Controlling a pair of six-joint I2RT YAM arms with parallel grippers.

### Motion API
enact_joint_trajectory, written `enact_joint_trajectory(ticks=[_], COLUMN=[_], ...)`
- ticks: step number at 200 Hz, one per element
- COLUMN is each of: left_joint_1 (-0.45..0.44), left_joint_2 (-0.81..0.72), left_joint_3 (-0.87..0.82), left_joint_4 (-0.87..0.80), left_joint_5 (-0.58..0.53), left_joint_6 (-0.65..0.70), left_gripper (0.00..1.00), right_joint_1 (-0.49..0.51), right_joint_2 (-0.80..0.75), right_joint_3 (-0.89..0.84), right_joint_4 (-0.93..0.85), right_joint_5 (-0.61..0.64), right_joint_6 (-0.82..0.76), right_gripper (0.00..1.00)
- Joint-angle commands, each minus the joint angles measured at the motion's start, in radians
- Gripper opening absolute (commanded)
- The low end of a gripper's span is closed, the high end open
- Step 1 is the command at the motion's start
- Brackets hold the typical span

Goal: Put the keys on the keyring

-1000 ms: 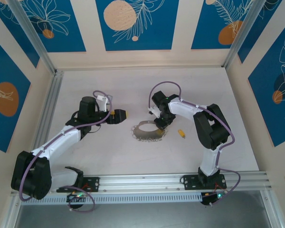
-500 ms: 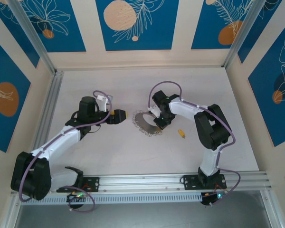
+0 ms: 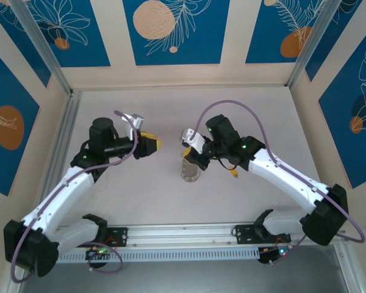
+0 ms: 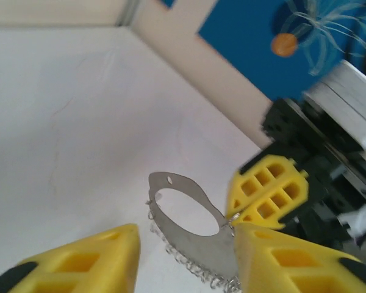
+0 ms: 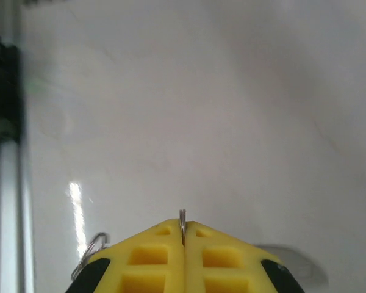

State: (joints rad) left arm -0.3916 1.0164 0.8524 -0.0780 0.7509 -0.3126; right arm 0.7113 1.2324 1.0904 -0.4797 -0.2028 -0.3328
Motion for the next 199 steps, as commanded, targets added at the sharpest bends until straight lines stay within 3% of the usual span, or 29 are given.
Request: enact_joint_trajectory(ticks=[1,38,82,107,199], left_joint_1=[-0.025,-0.030,-0.035,-0.047,-0.157], left_joint_2=[-0.074,-0.085,-0.068,-0.062,-0.037], left_joint_3=[0.058,0.061,0.055,0.058,0.125], left_joint_4=[-0.032,0.092,0.282,0.381,0.273], left_joint_5=[0.127,0.272,0.358,0.385,0.325], left_joint_6=[0.086,0.006,-0.126,-0.193,-0.071], left_gripper=[0.37,0.31,0.47,0.48,0.41], right_joint_1=[-0.006,-0.019,-0.037,-0.055,-0.073], right_joint_2=[-0.067,-0.100,-0.134,-0.147,-0.171], right_joint_3=[-0.002,0.023,0.012,-0.026,-0.093], right_joint_4=[0.124,0.228,0.391,0.517,0.780], right_joint_5=[-0.214,-0.355,-0.463,-0.487,-0.530], right_joint_6=[0.024,0.102,0.216,0.300,0.486], right_gripper=[0.00,0.00,0.00,0.00,0.00])
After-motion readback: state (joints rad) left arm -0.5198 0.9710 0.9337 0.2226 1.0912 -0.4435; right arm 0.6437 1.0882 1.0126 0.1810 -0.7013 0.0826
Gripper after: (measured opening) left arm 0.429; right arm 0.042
